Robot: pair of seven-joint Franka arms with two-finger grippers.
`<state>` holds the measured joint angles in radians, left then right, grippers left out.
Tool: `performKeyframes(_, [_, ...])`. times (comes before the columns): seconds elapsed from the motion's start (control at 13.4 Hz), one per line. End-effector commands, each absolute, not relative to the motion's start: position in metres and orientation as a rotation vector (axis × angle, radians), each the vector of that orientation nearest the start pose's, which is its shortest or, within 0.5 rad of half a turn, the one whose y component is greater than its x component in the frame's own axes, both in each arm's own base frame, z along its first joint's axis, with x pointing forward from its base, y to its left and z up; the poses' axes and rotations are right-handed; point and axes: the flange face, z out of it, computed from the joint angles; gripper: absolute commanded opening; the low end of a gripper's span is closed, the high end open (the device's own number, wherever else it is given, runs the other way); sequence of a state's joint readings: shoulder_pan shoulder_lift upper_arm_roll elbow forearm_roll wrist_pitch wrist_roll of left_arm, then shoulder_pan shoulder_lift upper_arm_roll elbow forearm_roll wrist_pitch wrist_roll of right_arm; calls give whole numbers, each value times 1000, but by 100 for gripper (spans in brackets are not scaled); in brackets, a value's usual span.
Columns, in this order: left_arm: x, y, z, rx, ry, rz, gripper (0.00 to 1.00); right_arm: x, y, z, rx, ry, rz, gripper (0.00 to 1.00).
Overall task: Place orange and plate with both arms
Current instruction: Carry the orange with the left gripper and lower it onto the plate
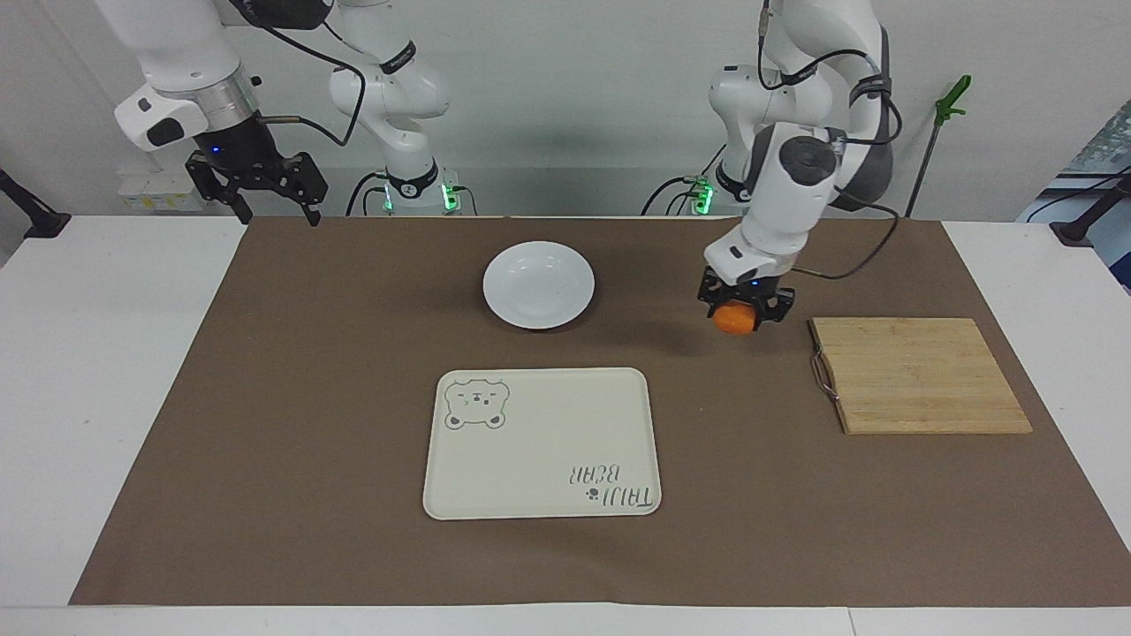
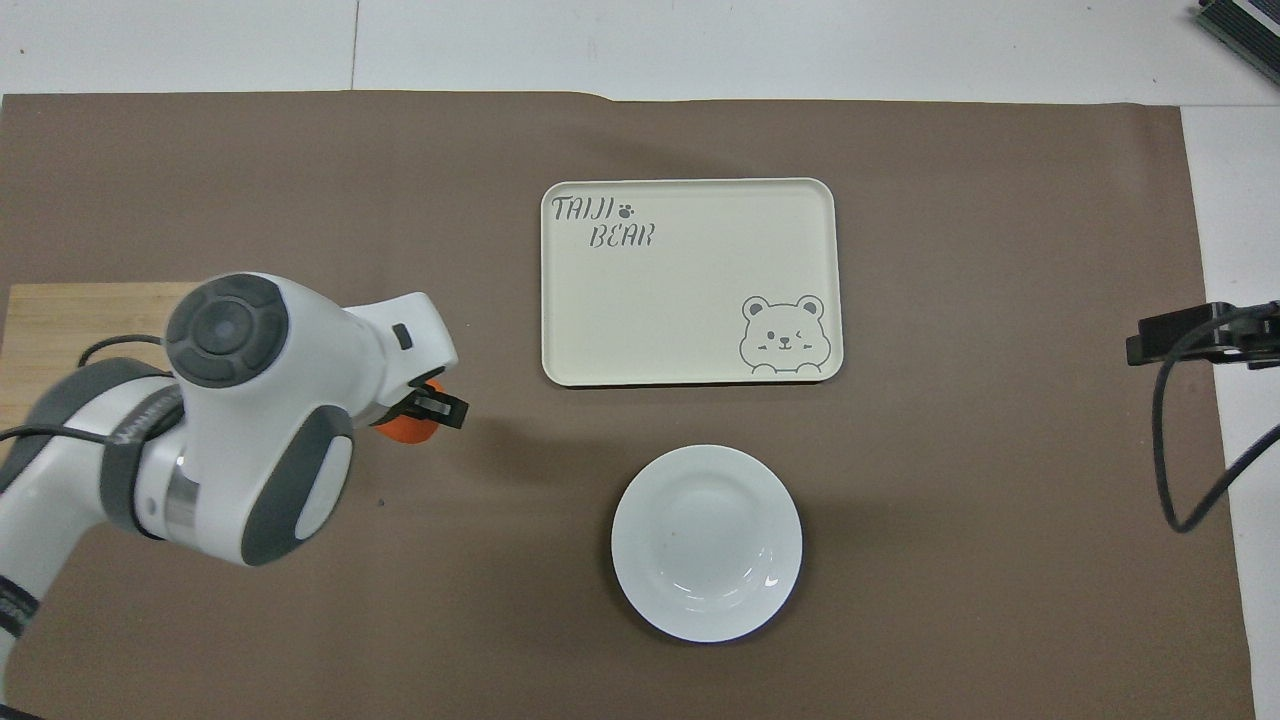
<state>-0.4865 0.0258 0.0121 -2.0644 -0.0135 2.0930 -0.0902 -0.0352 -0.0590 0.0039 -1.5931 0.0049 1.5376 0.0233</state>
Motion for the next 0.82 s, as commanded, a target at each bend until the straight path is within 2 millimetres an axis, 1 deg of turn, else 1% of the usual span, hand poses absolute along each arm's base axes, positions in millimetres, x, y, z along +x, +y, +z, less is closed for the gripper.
performKeyframes(0.0, [447,-319,423,-3132,534,-48,0,527,-8,645,-3148,119,-12,100])
performKeyframes(0.07, [432,-345,420,-3147,514,-67,0,527,-8,645,-3148,119,-10,100])
performKeyframes(0.22, [408,-393,404,-3186,482,-143,0,527,-8,645,-3148,119,-17,100])
performKeyframes(0.37, [380,-432,392,-3217,455,-173,0,527,-8,645,-3146,119,-17,100])
performKeyframes(0.45, [369,-446,383,-3216,472,-170,0,527,-8,645,-3146,119,-15,100])
performKeyframes(0.52, [363,-457,378,-3230,461,-187,0,526,-8,644,-3146,116,-15,100])
performKeyframes(0.6, [361,-463,376,-3245,461,-214,0,527,-8,644,-3146,116,-20,100])
performKeyframes(0.67, [354,-469,375,-3245,483,-216,0,527,-8,644,-3146,116,-22,100])
performKeyframes(0.75, [348,-476,370,-3240,506,-206,0,527,-8,644,-3146,119,-20,100])
